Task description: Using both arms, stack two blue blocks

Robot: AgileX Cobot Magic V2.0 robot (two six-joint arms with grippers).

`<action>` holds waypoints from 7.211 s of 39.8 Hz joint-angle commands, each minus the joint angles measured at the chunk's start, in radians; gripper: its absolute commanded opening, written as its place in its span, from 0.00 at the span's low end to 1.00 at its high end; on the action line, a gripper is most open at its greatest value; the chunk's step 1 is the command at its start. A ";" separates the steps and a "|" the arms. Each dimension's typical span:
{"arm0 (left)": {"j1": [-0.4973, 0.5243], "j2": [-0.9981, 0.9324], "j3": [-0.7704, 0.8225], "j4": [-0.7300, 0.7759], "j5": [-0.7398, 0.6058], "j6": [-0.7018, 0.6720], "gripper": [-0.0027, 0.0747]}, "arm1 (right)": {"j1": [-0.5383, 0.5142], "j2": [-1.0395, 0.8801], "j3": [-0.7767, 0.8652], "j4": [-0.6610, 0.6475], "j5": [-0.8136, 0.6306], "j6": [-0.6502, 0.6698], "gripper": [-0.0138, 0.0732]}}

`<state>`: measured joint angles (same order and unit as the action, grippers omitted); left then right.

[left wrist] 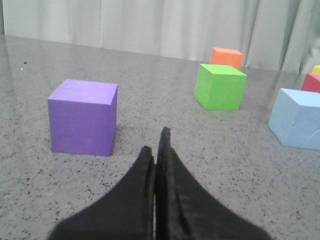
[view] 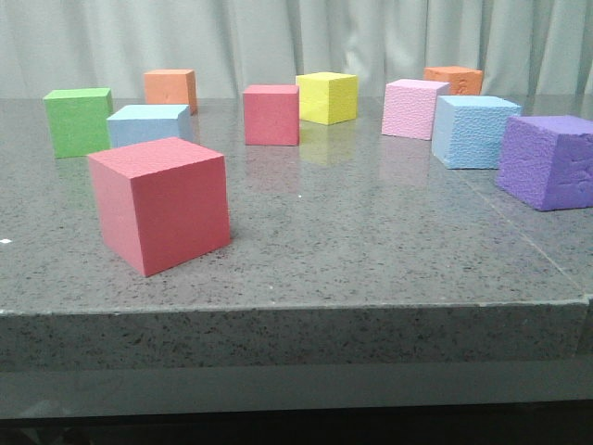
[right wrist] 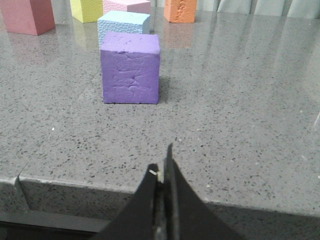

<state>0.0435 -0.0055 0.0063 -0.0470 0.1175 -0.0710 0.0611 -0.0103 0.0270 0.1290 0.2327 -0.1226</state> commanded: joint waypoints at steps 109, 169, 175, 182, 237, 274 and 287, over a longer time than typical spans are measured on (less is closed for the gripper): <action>-0.005 0.649 -0.631 0.041 0.129 0.002 0.01 | -0.003 0.480 -0.673 0.040 0.097 -0.013 0.08; -0.005 0.649 -0.631 0.039 0.095 0.002 0.86 | 0.002 1.235 -1.167 0.128 0.322 0.039 0.91; -0.005 0.649 -0.631 0.039 0.095 0.002 0.86 | 0.051 1.407 -1.327 0.127 0.394 0.091 0.90; -0.005 0.649 -0.631 0.039 0.093 0.002 0.86 | 0.100 1.576 -1.482 0.088 0.453 0.191 0.90; -0.005 0.649 -0.631 0.039 0.074 0.002 0.86 | 0.163 1.677 -1.617 -0.050 0.525 0.314 0.50; -0.005 0.649 -0.631 0.039 0.069 0.002 0.86 | 0.514 1.827 -1.700 -0.260 0.560 0.627 0.50; -0.005 0.649 -0.631 0.039 0.069 0.002 0.86 | 0.517 1.825 -1.700 -0.238 0.551 0.627 0.90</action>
<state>0.0435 0.6391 -0.5875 0.0000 0.2735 -0.0689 0.5769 1.8689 -1.6439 -0.1042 0.8240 0.5061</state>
